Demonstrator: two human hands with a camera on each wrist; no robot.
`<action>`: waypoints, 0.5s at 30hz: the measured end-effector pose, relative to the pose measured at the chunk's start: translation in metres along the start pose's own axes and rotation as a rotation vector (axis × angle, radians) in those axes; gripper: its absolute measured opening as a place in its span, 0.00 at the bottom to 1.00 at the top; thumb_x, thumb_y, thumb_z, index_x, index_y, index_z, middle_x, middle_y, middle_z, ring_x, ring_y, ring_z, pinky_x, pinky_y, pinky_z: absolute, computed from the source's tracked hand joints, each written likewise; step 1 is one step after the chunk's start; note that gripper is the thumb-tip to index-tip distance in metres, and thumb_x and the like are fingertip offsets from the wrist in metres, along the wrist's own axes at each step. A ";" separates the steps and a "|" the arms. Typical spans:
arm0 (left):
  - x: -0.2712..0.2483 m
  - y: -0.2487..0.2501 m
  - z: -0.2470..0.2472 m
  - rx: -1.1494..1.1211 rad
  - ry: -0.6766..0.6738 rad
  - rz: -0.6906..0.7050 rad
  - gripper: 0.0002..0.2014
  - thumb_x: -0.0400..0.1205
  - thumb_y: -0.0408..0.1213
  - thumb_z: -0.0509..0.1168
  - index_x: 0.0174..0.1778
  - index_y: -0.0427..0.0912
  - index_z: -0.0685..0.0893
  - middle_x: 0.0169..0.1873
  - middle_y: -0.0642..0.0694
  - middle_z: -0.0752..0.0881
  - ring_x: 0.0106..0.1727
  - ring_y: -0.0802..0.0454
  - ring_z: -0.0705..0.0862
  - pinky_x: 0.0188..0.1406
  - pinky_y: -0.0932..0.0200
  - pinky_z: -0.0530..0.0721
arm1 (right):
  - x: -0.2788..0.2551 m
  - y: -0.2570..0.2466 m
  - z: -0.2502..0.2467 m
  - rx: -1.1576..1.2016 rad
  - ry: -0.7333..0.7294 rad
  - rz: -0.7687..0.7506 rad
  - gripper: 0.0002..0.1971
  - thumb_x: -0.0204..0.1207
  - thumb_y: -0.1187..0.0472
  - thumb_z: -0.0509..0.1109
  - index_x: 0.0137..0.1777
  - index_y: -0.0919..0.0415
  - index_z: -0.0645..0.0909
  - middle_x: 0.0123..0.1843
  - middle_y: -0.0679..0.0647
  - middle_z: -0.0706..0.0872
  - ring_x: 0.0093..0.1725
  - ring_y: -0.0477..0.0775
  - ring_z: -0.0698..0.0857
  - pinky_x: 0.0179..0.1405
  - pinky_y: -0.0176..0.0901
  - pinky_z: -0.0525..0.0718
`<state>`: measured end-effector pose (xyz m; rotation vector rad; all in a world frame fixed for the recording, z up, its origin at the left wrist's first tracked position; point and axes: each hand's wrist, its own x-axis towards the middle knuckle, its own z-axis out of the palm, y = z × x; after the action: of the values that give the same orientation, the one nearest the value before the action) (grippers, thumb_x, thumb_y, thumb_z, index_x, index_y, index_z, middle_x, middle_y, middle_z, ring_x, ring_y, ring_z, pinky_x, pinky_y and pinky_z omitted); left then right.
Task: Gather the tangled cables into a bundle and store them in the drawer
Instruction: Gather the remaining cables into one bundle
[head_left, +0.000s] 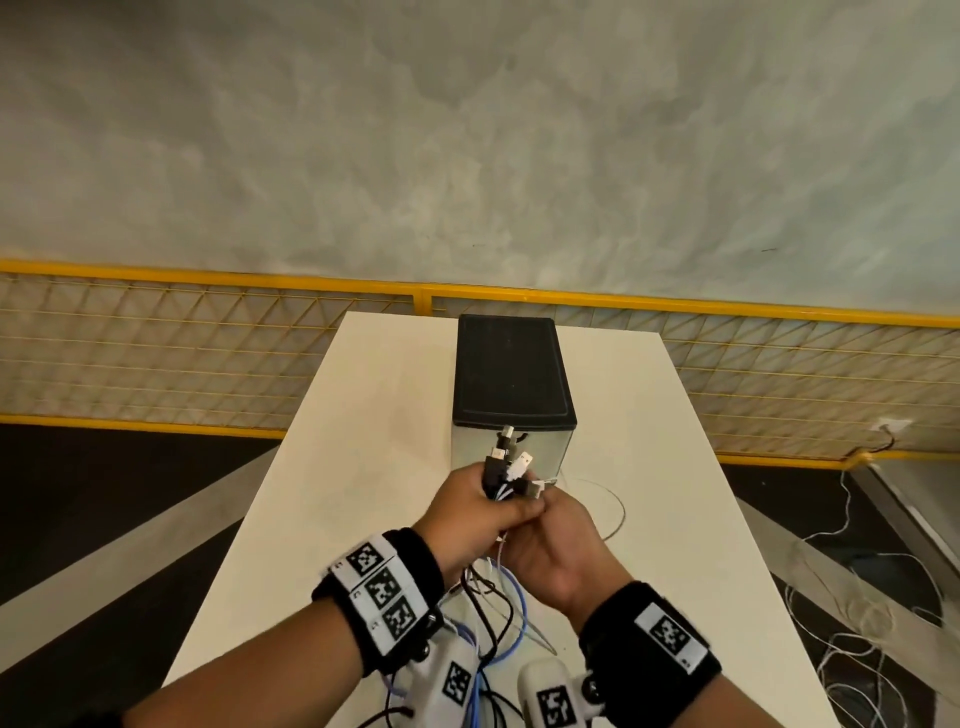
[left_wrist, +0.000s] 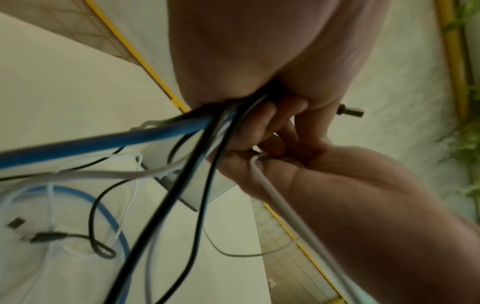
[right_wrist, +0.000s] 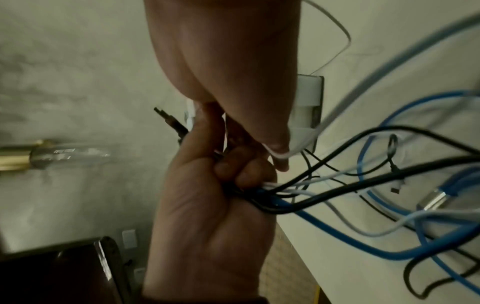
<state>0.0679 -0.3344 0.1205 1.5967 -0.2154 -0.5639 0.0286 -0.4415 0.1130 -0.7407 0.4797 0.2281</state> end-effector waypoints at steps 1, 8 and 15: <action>-0.002 -0.001 0.002 -0.015 0.010 0.010 0.13 0.75 0.24 0.74 0.53 0.41 0.89 0.44 0.45 0.93 0.45 0.52 0.91 0.42 0.58 0.87 | -0.002 -0.001 0.000 0.028 -0.018 0.003 0.23 0.87 0.57 0.48 0.65 0.61 0.84 0.62 0.63 0.89 0.59 0.63 0.86 0.55 0.62 0.84; -0.005 -0.009 -0.009 0.063 -0.040 -0.004 0.10 0.75 0.23 0.73 0.42 0.44 0.89 0.30 0.55 0.89 0.32 0.59 0.86 0.29 0.68 0.81 | -0.011 -0.007 -0.002 -0.020 -0.010 0.076 0.20 0.84 0.51 0.56 0.57 0.62 0.87 0.55 0.63 0.90 0.50 0.62 0.84 0.56 0.59 0.76; -0.030 -0.037 -0.063 0.329 -0.216 -0.341 0.06 0.76 0.22 0.72 0.43 0.34 0.83 0.19 0.57 0.81 0.14 0.66 0.74 0.18 0.73 0.72 | -0.006 -0.067 -0.035 0.314 0.213 -0.134 0.12 0.85 0.58 0.56 0.42 0.55 0.78 0.46 0.57 0.93 0.50 0.56 0.92 0.61 0.60 0.78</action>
<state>0.0652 -0.2605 0.0918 1.9063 -0.2055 -1.0089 0.0353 -0.5142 0.1330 -0.4881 0.6483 -0.0533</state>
